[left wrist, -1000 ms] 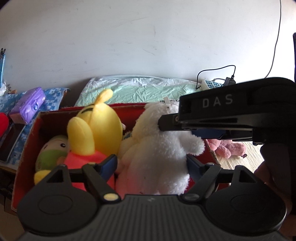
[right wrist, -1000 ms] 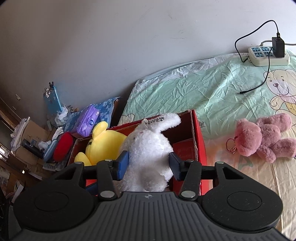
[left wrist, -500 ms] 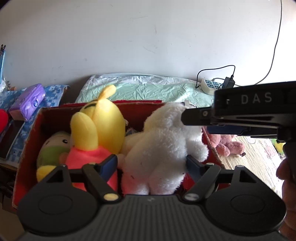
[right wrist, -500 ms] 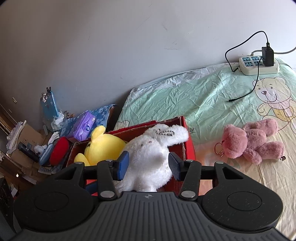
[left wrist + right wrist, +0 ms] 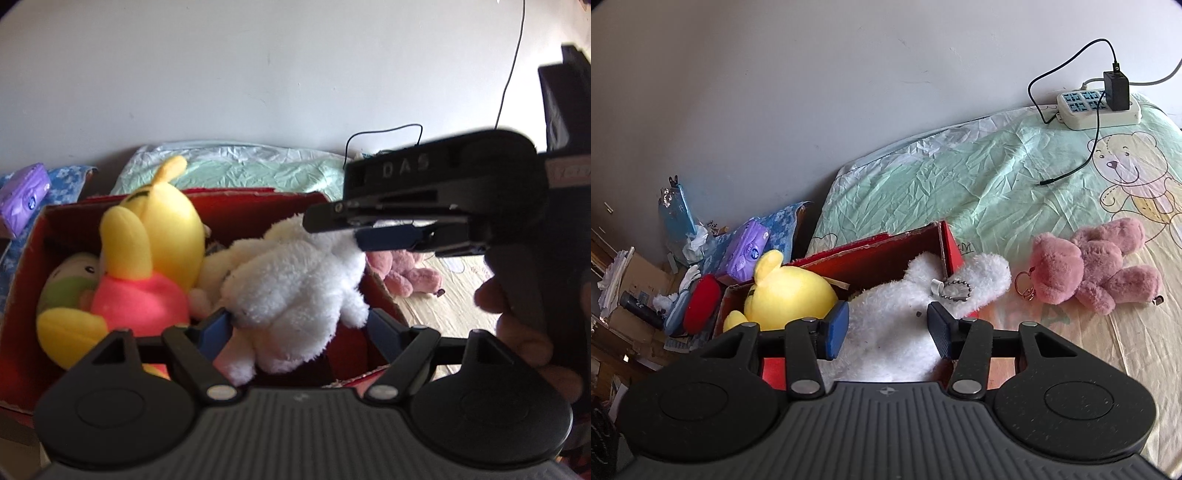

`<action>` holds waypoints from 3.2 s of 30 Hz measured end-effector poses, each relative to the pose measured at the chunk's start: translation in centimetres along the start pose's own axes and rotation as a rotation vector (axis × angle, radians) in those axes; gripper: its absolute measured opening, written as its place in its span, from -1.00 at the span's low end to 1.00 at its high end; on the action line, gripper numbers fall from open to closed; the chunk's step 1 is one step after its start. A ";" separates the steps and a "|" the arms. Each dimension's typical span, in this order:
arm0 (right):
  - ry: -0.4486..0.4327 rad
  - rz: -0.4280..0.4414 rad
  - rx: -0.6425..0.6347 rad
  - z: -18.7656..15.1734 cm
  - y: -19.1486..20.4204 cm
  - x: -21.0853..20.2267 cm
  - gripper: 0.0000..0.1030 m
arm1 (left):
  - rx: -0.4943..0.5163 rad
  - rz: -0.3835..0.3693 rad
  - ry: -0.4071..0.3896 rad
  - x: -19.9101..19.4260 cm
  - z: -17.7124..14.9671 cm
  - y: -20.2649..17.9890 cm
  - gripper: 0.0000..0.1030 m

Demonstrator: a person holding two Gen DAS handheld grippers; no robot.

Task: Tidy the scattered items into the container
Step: 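Lower the white bear plush into the box beside the yellow plush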

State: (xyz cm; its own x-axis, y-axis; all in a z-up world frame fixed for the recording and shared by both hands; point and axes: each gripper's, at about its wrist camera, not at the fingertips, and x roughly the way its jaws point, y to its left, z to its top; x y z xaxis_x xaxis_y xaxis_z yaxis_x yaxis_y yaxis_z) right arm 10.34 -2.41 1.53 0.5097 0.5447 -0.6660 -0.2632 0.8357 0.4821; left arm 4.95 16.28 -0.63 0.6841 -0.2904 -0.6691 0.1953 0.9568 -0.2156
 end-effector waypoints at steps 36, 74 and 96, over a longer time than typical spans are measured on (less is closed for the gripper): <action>0.082 -0.003 -0.208 2.0 0.2 3.5 -0.05 | 0.016 -0.090 0.043 4.1 1.1 0.6 0.43; 0.083 -0.063 -0.141 -0.3 0.2 2.5 -0.06 | 0.024 0.039 0.065 4.8 1.7 -0.9 0.42; 0.039 -0.070 -0.108 -1.8 1.3 0.0 -0.07 | 0.011 0.056 0.053 2.5 0.5 -1.9 0.53</action>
State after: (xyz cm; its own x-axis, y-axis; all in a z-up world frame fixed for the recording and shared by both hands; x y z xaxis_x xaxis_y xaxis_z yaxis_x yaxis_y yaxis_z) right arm 8.53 -1.17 1.18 0.4982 0.4853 -0.7185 -0.3161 0.8733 0.3707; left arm 6.66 13.69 -1.56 0.6562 -0.2367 -0.7165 0.1660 0.9715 -0.1690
